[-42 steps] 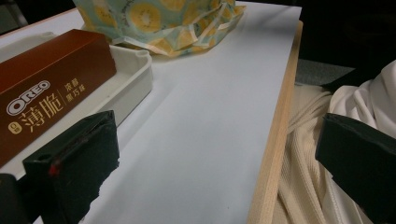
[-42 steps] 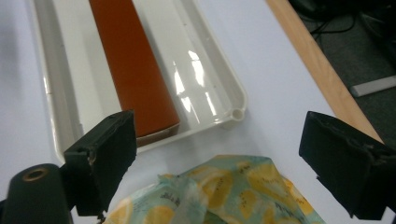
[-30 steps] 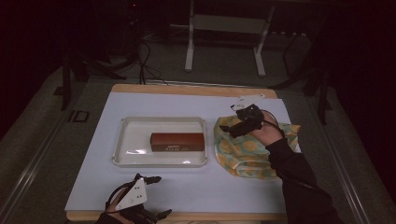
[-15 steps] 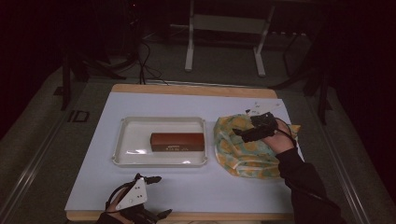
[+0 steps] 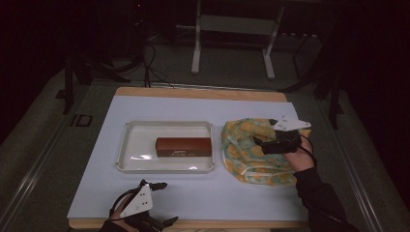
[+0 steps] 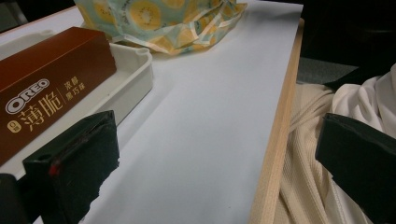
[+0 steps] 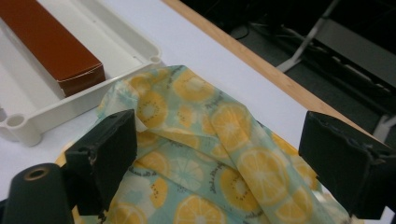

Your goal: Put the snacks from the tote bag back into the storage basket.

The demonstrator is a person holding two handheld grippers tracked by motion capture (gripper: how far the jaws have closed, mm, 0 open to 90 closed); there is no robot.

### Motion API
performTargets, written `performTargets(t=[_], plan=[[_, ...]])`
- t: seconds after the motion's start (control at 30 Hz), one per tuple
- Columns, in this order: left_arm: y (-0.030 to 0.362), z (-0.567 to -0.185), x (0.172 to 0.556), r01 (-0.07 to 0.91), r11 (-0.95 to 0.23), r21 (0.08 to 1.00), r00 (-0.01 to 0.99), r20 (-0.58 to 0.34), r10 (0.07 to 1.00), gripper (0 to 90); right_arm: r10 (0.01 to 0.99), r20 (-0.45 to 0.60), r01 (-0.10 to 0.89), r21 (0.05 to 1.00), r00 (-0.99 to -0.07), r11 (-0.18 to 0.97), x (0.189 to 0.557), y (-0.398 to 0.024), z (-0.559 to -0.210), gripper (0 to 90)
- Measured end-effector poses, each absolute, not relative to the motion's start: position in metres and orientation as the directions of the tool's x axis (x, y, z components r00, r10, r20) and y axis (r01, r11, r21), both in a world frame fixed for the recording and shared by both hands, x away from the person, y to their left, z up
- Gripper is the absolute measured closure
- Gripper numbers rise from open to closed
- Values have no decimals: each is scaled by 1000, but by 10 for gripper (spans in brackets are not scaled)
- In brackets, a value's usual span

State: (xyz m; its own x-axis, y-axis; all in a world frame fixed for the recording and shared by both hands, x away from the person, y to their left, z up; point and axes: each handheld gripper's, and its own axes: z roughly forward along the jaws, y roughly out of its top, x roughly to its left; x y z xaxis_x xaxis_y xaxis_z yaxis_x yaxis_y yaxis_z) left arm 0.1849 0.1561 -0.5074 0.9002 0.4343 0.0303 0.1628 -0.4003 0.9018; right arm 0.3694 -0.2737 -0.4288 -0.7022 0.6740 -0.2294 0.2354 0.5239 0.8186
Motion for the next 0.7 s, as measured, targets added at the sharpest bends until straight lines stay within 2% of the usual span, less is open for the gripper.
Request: performTargets(t=[0.7], plan=[[156,-507,185,163,-401,902,900,31,435,0,799,-202,254,880,-567,402,329,-302,-461,116]])
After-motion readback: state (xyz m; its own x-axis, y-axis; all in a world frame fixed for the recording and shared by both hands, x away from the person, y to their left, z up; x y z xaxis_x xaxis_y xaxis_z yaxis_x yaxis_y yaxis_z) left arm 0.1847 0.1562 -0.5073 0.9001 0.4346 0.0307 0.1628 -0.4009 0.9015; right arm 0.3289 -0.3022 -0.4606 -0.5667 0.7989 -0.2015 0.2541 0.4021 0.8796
